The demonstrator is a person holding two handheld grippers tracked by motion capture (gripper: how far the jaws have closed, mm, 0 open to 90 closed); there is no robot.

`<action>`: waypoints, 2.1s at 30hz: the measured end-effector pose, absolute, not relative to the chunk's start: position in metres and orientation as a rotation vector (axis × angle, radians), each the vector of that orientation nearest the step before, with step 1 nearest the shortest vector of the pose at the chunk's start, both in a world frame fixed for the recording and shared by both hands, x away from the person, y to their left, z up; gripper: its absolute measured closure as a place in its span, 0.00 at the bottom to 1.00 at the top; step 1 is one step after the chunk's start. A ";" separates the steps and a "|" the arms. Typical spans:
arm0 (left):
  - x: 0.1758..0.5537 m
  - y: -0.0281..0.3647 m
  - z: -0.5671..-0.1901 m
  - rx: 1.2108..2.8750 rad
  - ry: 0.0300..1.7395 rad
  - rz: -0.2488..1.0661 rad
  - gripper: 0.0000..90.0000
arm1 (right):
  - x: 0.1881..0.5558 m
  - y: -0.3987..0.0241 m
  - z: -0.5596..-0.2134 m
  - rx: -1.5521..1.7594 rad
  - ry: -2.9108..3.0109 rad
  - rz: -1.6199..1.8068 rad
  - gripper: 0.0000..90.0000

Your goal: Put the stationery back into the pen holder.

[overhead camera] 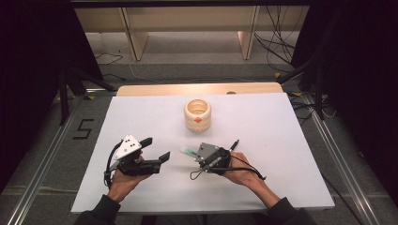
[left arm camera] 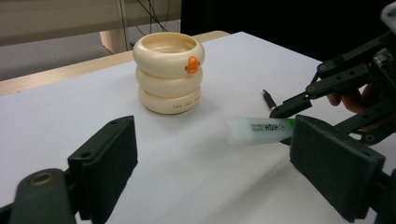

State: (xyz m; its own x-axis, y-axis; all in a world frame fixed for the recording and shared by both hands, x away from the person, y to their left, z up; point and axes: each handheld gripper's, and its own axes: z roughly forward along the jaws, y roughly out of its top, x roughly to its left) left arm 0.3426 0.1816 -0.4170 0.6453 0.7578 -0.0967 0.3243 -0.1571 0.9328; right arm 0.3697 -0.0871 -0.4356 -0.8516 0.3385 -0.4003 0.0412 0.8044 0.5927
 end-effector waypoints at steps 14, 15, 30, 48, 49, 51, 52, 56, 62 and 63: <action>0.361 0.166 -0.402 1.939 0.890 0.383 0.17 | 0.331 -0.097 -0.438 -0.003 2.299 0.728 0.74; 0.363 0.165 -0.401 1.946 0.888 0.377 0.17 | 0.330 -0.097 -0.439 -0.036 2.277 0.715 0.74; 0.372 0.135 -0.387 2.155 0.766 0.303 0.17 | 0.309 -0.096 -0.451 -0.207 2.097 0.603 0.74; 0.374 0.100 -0.388 2.392 0.627 0.222 0.22 | 0.299 -0.096 -0.468 -0.423 1.878 0.440 0.74; 0.374 0.099 -0.388 2.399 0.626 0.216 0.22 | 0.299 -0.096 -0.469 -0.430 1.872 0.435 0.74; 0.375 0.095 -0.389 2.428 0.607 0.222 0.22 | 0.299 -0.096 -0.470 -0.438 1.868 0.425 0.74; 0.375 0.094 -0.389 2.432 0.602 0.228 0.22 | 0.299 -0.096 -0.470 -0.444 1.867 0.420 0.74; 0.377 0.088 -0.391 2.468 0.576 0.203 0.24 | 0.299 -0.096 -0.470 -0.449 1.871 0.413 0.74; 0.379 0.083 -0.394 2.518 0.546 0.167 0.27 | 0.298 -0.096 -0.472 -0.467 1.850 0.414 0.74; 0.380 0.082 -0.394 2.524 0.540 0.164 0.28 | 0.298 -0.095 -0.472 -0.466 1.844 0.422 0.74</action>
